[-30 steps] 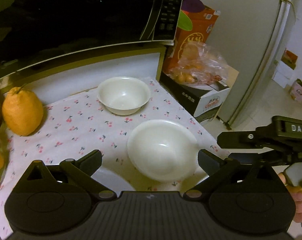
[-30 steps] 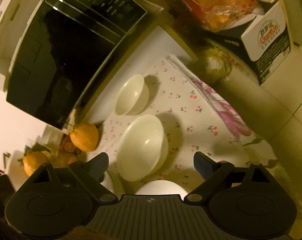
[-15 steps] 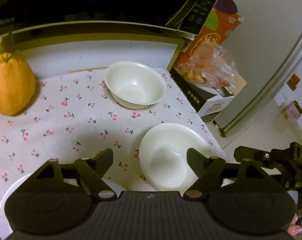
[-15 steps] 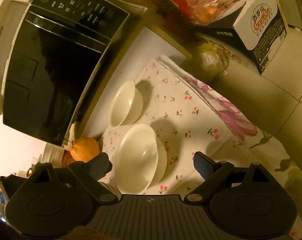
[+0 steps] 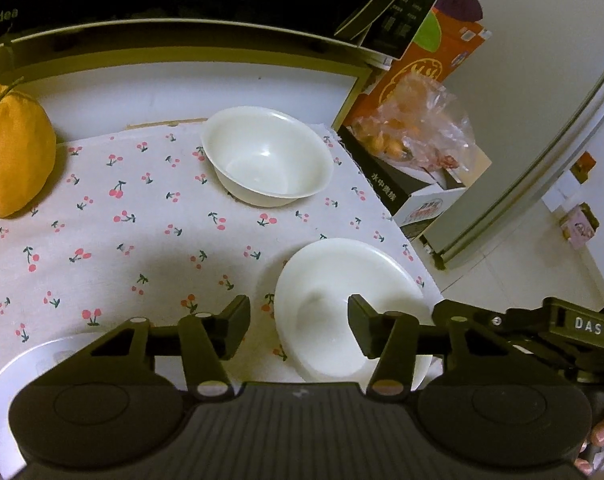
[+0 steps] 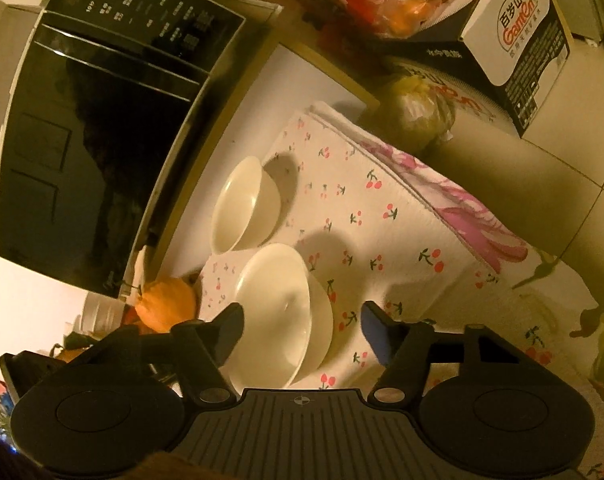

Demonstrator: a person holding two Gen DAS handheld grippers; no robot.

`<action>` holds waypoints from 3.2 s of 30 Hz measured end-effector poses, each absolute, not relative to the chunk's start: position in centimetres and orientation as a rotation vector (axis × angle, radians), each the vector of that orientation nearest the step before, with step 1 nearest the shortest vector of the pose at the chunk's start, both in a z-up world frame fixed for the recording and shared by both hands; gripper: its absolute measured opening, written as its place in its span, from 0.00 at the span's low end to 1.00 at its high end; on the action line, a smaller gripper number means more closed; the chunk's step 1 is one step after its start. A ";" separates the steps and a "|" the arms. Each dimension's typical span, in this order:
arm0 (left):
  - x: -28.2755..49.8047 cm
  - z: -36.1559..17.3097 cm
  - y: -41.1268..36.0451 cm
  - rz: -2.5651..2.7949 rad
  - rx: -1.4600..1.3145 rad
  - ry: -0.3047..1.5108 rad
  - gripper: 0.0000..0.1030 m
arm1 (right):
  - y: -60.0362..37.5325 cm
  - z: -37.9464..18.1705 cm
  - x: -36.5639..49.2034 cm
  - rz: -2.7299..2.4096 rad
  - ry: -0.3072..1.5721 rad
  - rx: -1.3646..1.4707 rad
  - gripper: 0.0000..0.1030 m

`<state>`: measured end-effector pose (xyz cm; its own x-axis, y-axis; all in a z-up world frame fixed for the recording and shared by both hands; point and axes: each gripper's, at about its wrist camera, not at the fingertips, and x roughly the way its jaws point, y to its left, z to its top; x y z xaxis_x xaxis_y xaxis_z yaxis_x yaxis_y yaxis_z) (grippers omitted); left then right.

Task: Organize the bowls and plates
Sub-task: 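Close both tools on the cream bowl rim, then lift the cream bowl with both tools and carry it over the white bowl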

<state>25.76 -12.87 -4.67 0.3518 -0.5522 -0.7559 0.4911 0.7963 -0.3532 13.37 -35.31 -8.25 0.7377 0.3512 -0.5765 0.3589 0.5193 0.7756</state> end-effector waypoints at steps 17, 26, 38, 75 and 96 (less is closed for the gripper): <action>25.8 -4.9 -12.7 -0.671 -0.065 1.016 0.22 | -34.9 -8.5 13.6 -0.018 0.793 1.026 0.20; 25.6 -5.0 -12.8 -0.673 -0.058 1.015 0.17 | -34.6 -8.5 13.7 -0.003 0.797 1.016 0.14; 25.0 -4.3 -12.3 -0.658 -0.071 0.992 0.15 | -34.0 -7.5 13.6 0.010 0.786 0.978 0.13; 15.4 -0.5 -10.2 -0.628 -0.238 0.870 0.13 | -33.5 -0.2 8.3 0.097 0.778 0.771 0.13; 10.9 -2.1 -11.6 -0.555 -0.133 0.920 0.13 | -32.2 0.5 6.4 0.061 0.961 0.609 0.13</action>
<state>10.91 -11.59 -2.08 0.4768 -0.5083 -0.7172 0.3972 0.8524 -0.3400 6.43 -32.24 0.46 0.5842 0.3109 -0.7497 0.2140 0.8320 0.5118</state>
